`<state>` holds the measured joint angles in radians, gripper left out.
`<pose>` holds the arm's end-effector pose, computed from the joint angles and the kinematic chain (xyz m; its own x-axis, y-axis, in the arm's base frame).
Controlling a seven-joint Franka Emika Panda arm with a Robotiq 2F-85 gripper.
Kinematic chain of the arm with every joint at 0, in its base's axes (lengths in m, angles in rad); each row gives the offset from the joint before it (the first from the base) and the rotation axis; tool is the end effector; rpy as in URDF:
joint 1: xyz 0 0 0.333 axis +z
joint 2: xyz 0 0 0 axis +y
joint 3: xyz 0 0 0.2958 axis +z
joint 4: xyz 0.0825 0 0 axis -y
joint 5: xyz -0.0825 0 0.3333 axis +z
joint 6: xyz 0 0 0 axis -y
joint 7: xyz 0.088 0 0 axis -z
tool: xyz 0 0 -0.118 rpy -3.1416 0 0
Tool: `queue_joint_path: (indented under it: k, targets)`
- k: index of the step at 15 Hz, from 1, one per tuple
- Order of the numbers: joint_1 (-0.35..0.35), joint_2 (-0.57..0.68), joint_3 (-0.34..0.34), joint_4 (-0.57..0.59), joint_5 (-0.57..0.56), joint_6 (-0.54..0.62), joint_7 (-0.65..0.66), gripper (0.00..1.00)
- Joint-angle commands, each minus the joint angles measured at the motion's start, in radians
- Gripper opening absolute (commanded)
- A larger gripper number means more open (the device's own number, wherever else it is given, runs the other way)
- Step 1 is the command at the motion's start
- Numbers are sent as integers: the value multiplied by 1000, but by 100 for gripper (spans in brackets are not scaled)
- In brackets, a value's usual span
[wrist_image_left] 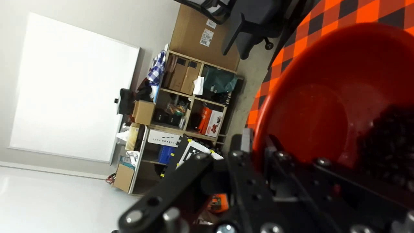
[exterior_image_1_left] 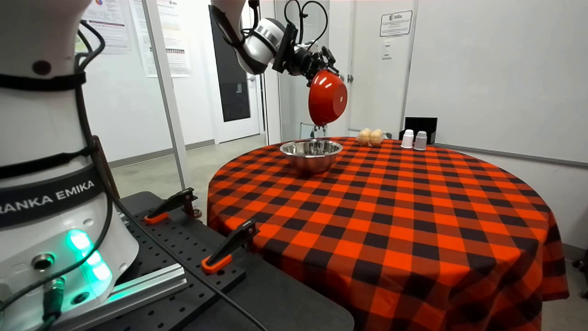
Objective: Pour the contents from the red bowl into the silver bowl
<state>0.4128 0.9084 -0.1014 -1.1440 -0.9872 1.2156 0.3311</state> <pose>0.6226 0.0981 0.2915 0.9422 -0.1651 -0.2916 0.2361 -0.2905 0.9273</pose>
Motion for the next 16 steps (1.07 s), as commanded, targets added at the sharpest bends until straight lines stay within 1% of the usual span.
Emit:
queue_joint_path:
  k: [1,7,10,12,14,16]
  targets:
    - [25,38,13,42,-91,-103,-16,2]
    - [39,58,34,35,-223,-175,-8,2]
    - [30,60,54,33,-254,-199,-27,2]
    - [11,54,80,43,-225,-202,-51,2]
    - [-29,25,134,57,-149,-161,-67,2]
    - [-55,6,157,75,-94,-144,-79,2]
